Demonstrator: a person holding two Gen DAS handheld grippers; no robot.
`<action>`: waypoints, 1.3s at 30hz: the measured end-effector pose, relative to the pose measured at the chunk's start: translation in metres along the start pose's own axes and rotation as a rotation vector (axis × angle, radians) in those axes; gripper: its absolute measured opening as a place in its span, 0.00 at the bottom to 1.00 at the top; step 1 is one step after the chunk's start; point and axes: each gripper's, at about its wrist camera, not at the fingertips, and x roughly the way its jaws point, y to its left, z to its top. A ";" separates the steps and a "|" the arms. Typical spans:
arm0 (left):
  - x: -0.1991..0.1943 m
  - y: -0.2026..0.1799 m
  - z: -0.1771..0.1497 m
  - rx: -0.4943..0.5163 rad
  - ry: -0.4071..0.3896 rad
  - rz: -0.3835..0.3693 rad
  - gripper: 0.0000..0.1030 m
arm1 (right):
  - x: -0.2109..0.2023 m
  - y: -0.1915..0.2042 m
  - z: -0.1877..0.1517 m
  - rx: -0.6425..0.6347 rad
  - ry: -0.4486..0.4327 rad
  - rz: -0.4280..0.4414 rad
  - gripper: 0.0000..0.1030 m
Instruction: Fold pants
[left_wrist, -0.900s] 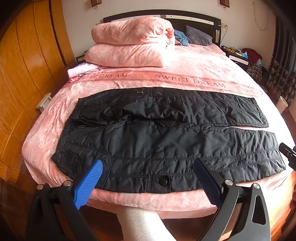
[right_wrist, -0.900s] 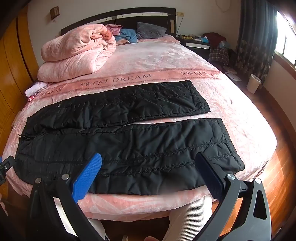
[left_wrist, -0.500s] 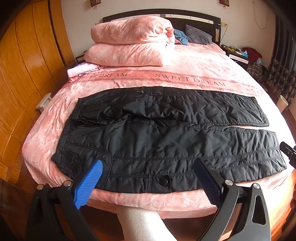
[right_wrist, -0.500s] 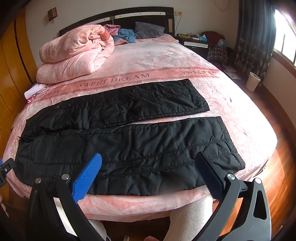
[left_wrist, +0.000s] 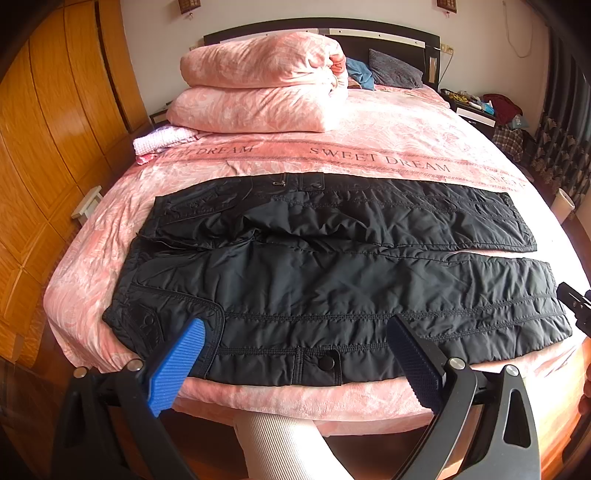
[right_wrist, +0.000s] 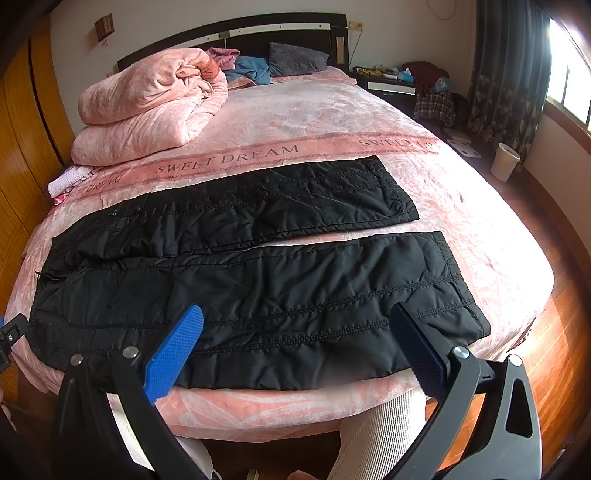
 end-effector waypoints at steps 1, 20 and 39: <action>0.000 0.000 0.000 0.000 -0.001 0.000 0.96 | -0.001 0.000 0.000 0.000 -0.001 0.001 0.98; 0.004 0.003 -0.002 0.000 -0.001 0.000 0.96 | 0.001 0.002 0.000 0.001 0.000 -0.003 0.98; 0.007 0.001 -0.004 0.001 -0.001 0.002 0.96 | 0.002 0.003 0.001 -0.004 0.003 -0.005 0.98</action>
